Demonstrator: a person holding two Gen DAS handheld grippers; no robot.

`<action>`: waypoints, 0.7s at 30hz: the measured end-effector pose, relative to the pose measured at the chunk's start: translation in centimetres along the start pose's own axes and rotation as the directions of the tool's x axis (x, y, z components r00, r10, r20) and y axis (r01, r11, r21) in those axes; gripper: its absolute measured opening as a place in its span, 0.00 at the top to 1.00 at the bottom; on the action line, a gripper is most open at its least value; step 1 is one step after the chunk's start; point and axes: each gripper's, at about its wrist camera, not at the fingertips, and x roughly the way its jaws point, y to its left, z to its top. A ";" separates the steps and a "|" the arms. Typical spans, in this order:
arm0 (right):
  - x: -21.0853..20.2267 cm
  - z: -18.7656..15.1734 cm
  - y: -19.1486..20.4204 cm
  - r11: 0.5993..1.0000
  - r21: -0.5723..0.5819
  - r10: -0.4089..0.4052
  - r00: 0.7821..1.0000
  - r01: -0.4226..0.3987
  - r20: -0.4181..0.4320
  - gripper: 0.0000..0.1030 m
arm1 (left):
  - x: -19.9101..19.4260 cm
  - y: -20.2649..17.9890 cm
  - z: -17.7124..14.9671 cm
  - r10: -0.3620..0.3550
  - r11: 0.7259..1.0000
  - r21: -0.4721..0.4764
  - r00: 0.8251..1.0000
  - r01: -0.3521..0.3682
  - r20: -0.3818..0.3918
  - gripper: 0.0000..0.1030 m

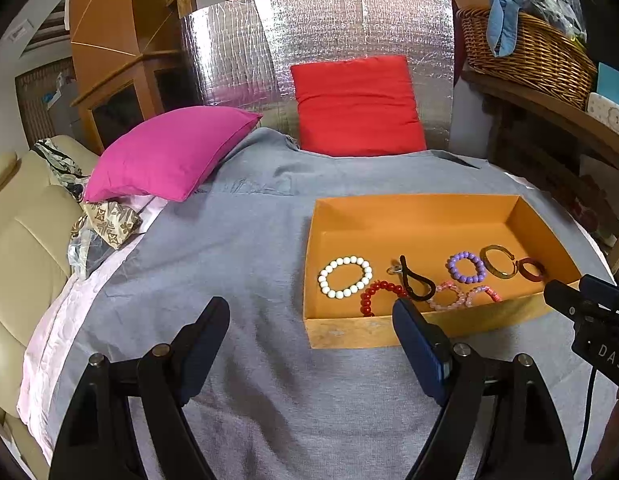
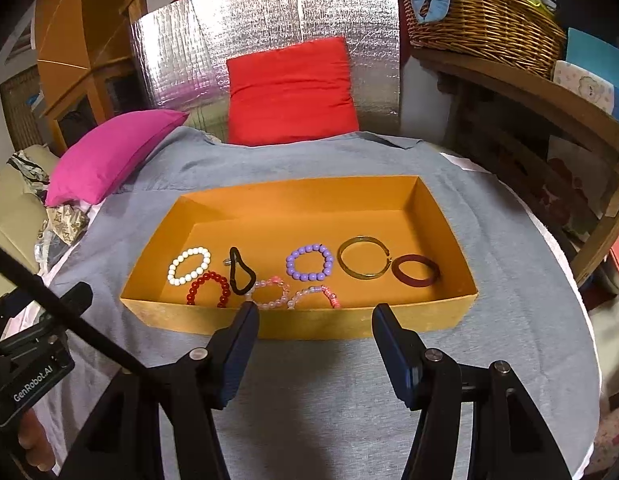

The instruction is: Organize jewelry

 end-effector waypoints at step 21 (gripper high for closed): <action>0.3 2.5 -0.8 0.998 0.064 -0.014 1.000 0.014 -0.006 0.39 | -0.2 -1.6 3.2 -0.016 0.998 -0.062 1.000 0.017 0.012 0.18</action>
